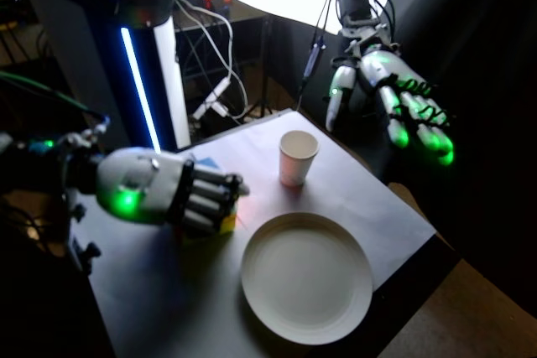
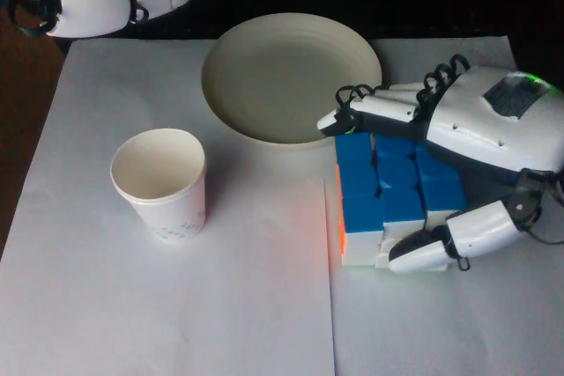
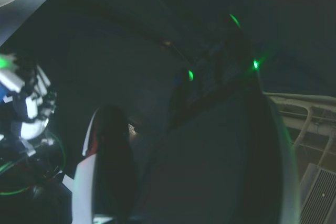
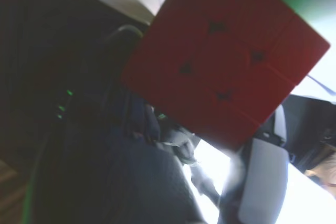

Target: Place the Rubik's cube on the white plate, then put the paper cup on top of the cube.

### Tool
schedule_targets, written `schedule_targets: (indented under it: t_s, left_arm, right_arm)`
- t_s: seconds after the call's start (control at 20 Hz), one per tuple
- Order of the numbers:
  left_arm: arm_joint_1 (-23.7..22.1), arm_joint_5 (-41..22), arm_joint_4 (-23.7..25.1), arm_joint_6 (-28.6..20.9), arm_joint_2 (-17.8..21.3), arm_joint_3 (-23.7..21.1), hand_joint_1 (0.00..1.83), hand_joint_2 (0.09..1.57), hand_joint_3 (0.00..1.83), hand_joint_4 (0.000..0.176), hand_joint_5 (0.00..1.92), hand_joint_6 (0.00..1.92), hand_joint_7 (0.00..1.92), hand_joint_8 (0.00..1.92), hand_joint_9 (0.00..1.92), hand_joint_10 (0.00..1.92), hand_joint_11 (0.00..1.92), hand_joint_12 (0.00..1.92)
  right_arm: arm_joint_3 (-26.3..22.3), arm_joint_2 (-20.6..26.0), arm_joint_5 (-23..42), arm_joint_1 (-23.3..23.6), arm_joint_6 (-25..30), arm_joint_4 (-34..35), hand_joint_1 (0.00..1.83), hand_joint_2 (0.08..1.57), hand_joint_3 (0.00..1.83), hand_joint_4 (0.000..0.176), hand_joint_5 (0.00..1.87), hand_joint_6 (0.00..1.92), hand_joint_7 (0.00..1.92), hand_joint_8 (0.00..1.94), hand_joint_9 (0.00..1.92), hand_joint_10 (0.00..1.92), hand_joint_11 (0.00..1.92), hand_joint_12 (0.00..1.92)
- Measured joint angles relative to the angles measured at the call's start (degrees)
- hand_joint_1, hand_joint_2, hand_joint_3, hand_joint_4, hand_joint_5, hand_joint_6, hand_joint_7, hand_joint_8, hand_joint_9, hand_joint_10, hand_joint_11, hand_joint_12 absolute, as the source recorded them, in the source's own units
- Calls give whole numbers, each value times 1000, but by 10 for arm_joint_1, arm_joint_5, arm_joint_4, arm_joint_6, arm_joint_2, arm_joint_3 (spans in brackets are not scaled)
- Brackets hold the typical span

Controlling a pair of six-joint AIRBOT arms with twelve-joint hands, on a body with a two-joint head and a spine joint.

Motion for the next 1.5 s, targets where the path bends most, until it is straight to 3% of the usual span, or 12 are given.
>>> schedule_targets:
  t_s: [0.1, 0.15, 0.2, 0.3, 0.4, 0.6, 0.7, 0.8, 0.95, 1.05, 1.25, 1.5]
  left_arm:
    - [3, -2, 0, 0, 0, 0, 205, 1304, 0, 140, 57, 1, 0, 0, 0, 0, 0, 190]
    - [5, -3, 0, 0, 0, 0, 209, 1303, 0, 139, 59, 1, 0, 0, 0, 0, 0, 264]
    - [5, 0, 0, 0, 0, 0, 211, 1297, 0, 139, 64, 2, 0, 0, 0, 0, 0, 232]
    - [5, 0, -2, 0, 0, 0, 222, 1302, 0, 123, 73, 1, 0, 0, 0, 0, 0, 319]
    - [5, 0, -4, 0, 0, 0, 253, 1300, 0, 124, 72, 0, 0, 0, 0, 0, 0, 542]
    - [6, -1, -9, 0, 0, 2, 288, 1281, 0, 125, 90, 6, 0, 0, 0, 0, 0, 125]
    - [6, -2, -10, 0, 0, 3, 260, 1282, 0, 137, 77, 1, 0, 0, 0, 0, 0, 452]
    - [6, -5, -16, 0, 0, 8, 301, 1288, 0, 102, 87, 2, 0, 0, 0, 0, 0, 526]
    - [6, -7, -19, 0, 0, 9, 214, 1304, 0, 78, 80, 0, 0, 0, 9, 5, 0, 689]
    - [6, -9, -19, 0, 0, 9, 193, 1307, 0, 81, 72, 1, 0, 0, 0, 0, 0, 373]
    - [6, -11, -19, 0, 0, 9, 293, 1328, 4, 92, 91, 0, 11, 1, 0, 0, 0, 434]
    - [6, -12, -19, 0, 0, 9, 299, 1330, 1, 98, 99, 1, 23, 1, 8, 4, 0, 506]
  right_arm:
    - [-1, 11, 11, 16, 0, 2, 1173, 1081, 0, 0, 327, 1586, 522, 1941, 753, 1921, 901, 1921]
    - [0, 15, 16, 31, -1, 6, 1077, 1249, 15, 0, 668, 1461, 500, 1941, 759, 1921, 896, 1921]
    - [5, 15, 21, 40, 0, 5, 1136, 1099, 0, 0, 307, 1624, 379, 1879, 618, 1921, 764, 1921]
    - [26, 5, 25, 66, 0, 2, 1191, 1119, 0, 0, 198, 1544, 314, 1804, 451, 1921, 580, 1921]
    - [59, -25, 17, 96, -1, 19, 1237, 1085, 0, 0, 232, 1484, 322, 1782, 557, 1921, 741, 1921]
    - [118, -89, -9, 142, -2, 31, 1185, 1095, 0, 0, 225, 1463, 350, 1595, 498, 1810, 650, 1921]
    - [153, -128, -22, 147, -1, 54, 1206, 1105, 3, 0, 238, 1378, 419, 1544, 584, 1820, 746, 1921]
    - [176, -149, -31, 148, -1, 72, 1300, 1235, 2, 0, 238, 1335, 721, 1452, 573, 1878, 691, 1921]
    - [212, -178, -33, 148, -2, 121, 1282, 1266, 3, 0, 222, 1319, 668, 1523, 433, 1858, 471, 1921]
    - [228, -190, -39, 149, -2, 137, 1281, 1271, 1, 0, 214, 1334, 661, 1521, 440, 1759, 394, 1921]
    - [243, -210, -47, 143, -3, 197, 1107, 1159, 0, 0, 120, 914, 210, 1049, 228, 1375, 173, 1852]
    - [250, -212, -58, 123, -3, 233, 948, 1191, 0, 17, 177, 41, 277, 41, 60, 963, 0, 1705]
